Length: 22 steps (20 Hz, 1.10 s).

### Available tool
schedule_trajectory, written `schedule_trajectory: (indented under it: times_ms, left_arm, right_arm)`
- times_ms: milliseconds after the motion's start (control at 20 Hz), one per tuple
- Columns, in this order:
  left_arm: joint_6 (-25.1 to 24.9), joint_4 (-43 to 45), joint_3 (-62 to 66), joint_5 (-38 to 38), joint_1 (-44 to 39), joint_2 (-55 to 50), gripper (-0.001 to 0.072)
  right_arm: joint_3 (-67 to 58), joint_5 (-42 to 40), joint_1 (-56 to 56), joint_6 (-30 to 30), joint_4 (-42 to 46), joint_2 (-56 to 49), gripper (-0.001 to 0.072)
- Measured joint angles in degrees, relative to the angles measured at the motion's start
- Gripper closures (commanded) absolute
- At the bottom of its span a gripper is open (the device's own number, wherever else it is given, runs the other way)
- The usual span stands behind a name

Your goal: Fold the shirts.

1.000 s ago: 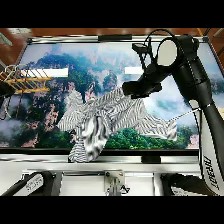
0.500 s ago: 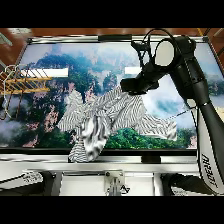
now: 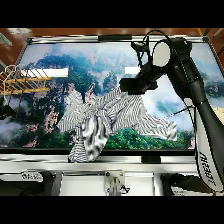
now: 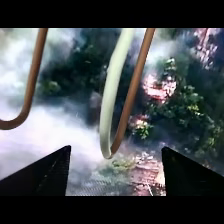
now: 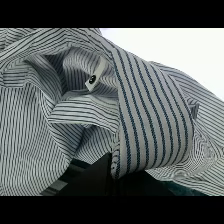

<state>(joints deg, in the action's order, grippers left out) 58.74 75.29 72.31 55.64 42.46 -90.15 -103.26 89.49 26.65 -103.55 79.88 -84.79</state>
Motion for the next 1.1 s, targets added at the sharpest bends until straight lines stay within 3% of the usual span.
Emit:
schedule_trajectory:
  times_ms: [200,400,450,500,600,1100]
  left_arm:
    - [-1.64,-0.48,0.04,-1.38,-0.59,-2.99,0.0115]
    - [-3.37,-1.6,0.04,-2.62,-1.16,-4.85,0.0392]
    - [-3.58,-1.79,0.04,-2.86,-1.31,-5.07,0.0407]
    - [-3.69,-1.84,0.04,-3.02,-1.36,-5.22,0.0523]
    - [-4.7,-1.84,0.04,-3.13,-1.44,-5.4,0.0646]
    - [-8.44,-3.45,1.42,-3.04,-2.45,-0.31,0.0647]
  right_arm:
    - [0.0,0.0,0.0,-0.74,-0.02,0.0,0.0638]
    - [0.0,0.0,0.0,-1.53,-0.02,0.0,0.0638]
    - [0.0,0.02,0.0,-1.79,-0.02,0.0,0.0638]
    - [0.0,0.02,0.0,-1.88,-0.04,0.0,0.0638]
    - [0.0,0.02,0.0,-2.01,-0.02,0.0,0.0638]
    - [0.0,0.02,-0.02,-2.23,0.13,0.0,0.0638]
